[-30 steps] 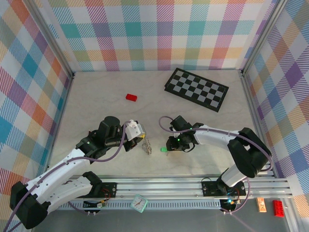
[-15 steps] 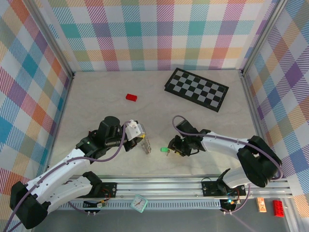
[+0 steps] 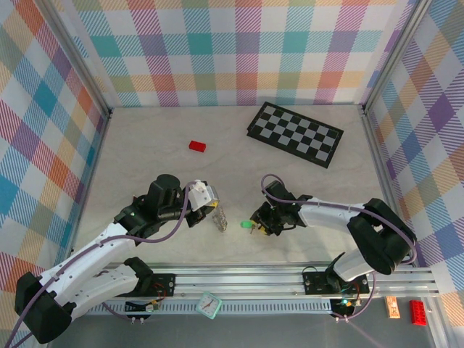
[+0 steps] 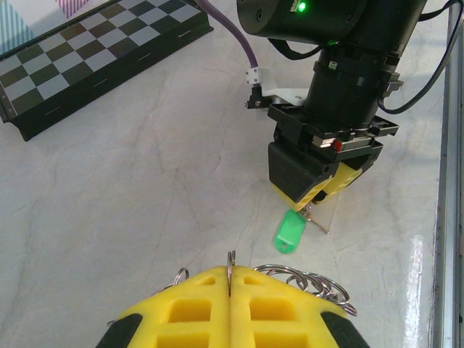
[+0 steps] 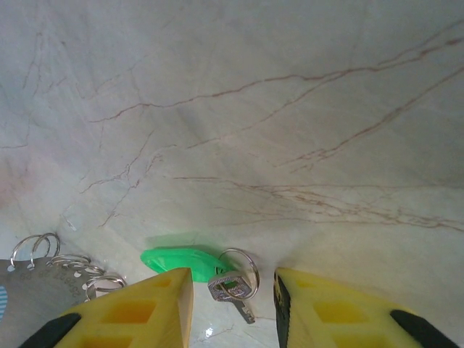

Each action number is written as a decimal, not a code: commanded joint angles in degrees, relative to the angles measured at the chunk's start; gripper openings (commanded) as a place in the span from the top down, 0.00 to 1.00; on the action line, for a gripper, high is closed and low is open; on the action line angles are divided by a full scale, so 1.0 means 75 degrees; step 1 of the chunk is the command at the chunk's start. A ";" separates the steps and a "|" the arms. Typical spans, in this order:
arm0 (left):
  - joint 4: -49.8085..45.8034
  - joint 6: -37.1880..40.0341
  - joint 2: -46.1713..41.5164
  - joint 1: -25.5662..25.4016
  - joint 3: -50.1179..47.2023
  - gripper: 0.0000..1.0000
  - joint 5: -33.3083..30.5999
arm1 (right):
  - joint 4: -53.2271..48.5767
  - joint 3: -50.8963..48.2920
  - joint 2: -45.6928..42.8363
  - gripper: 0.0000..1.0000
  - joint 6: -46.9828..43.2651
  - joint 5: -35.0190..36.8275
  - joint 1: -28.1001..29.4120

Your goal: Put the keys on the keyring

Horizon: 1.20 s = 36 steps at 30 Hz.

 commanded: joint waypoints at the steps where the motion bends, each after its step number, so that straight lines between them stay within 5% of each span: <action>1: 0.0287 -0.0024 0.0006 0.0045 -0.0046 1.00 0.0144 | 0.0129 0.0049 0.0182 0.68 0.0198 -0.0114 -0.0015; 9: 0.0282 -0.0025 -0.0014 0.0050 -0.0071 1.00 0.0150 | 0.0287 0.0081 0.0229 0.84 0.0105 -0.0016 -0.0015; 26: 0.0264 0.0033 -0.0007 0.0047 -0.0043 1.00 0.0156 | 0.0149 0.0337 0.0316 1.00 -0.0413 0.0066 -0.0016; 33: 0.0252 0.0055 0.0002 0.0048 -0.0048 1.00 0.0168 | -0.0480 0.0737 0.0400 1.00 -0.1051 0.0238 -0.0016; 36: 0.0242 0.0052 0.0007 0.0049 -0.0042 1.00 0.0168 | -0.0639 0.0882 0.0503 0.88 -0.1260 0.0269 -0.0015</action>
